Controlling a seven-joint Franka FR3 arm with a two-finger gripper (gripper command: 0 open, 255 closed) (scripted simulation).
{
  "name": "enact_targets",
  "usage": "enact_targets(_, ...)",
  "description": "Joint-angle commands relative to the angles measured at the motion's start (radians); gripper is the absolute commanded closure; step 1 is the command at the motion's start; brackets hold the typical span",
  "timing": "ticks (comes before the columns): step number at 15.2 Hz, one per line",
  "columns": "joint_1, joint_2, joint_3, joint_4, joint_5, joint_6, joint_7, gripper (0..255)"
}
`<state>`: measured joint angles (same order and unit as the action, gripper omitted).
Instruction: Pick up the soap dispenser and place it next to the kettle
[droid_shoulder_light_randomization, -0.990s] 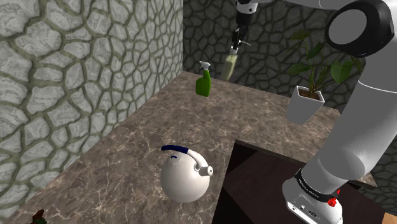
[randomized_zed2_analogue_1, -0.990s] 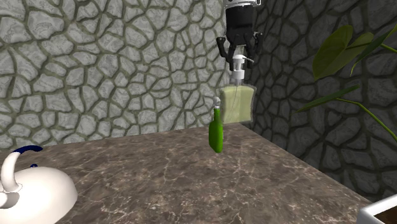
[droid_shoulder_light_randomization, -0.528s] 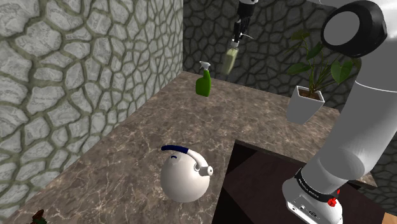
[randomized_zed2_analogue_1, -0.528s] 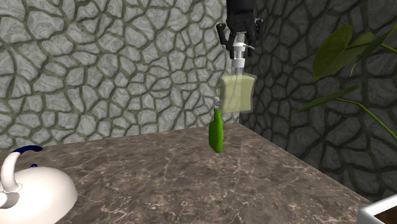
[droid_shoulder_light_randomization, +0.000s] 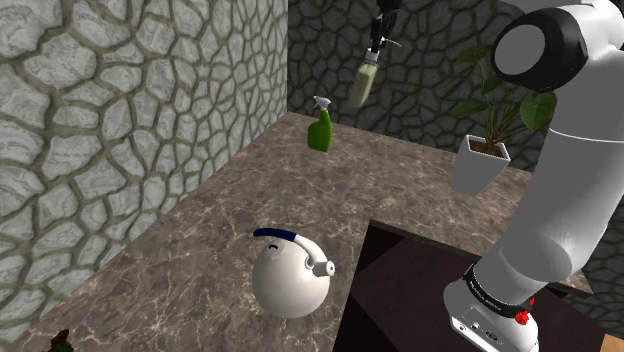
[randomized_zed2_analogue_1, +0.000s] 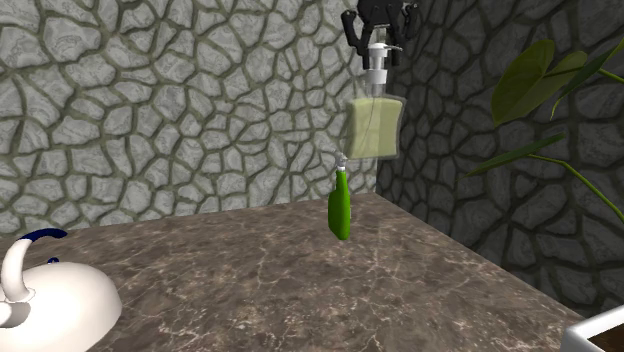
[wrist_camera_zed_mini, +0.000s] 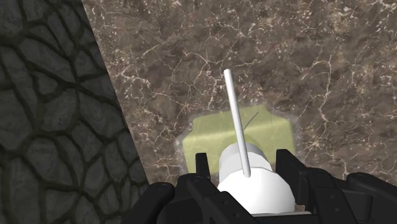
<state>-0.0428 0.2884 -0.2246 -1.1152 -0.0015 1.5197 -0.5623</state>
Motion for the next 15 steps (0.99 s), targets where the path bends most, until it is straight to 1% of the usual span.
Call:
enact_targets(1,-0.005,0.027,0.0,0.068,0.006,-0.042,-0.003,255)
enact_targets(4,-0.017,0.07,-0.001,0.178,0.017,-0.109,-0.009,255)
enact_targets(6,-0.028,0.109,-0.001,0.27,0.027,-0.162,-0.013,255)
enact_targets(8,-0.045,0.166,-0.001,0.394,0.04,-0.229,-0.017,255)
enact_targets(9,-0.06,0.213,0.001,0.491,0.051,-0.279,-0.019,255)
enact_targets(10,-0.064,0.224,0.002,0.514,0.053,-0.29,-0.02,255)
enact_targets(11,-0.02,0.122,-0.001,0.342,0.028,-0.222,-0.001,255)
enact_targets(12,0.013,0.056,-0.002,0.238,0.011,-0.185,0.018,255)
enact_targets(13,0.04,0.002,0.0,0.157,-0.004,-0.158,0.039,255)
enact_targets(15,0.083,-0.087,0.014,0.03,-0.033,-0.122,0.083,255)
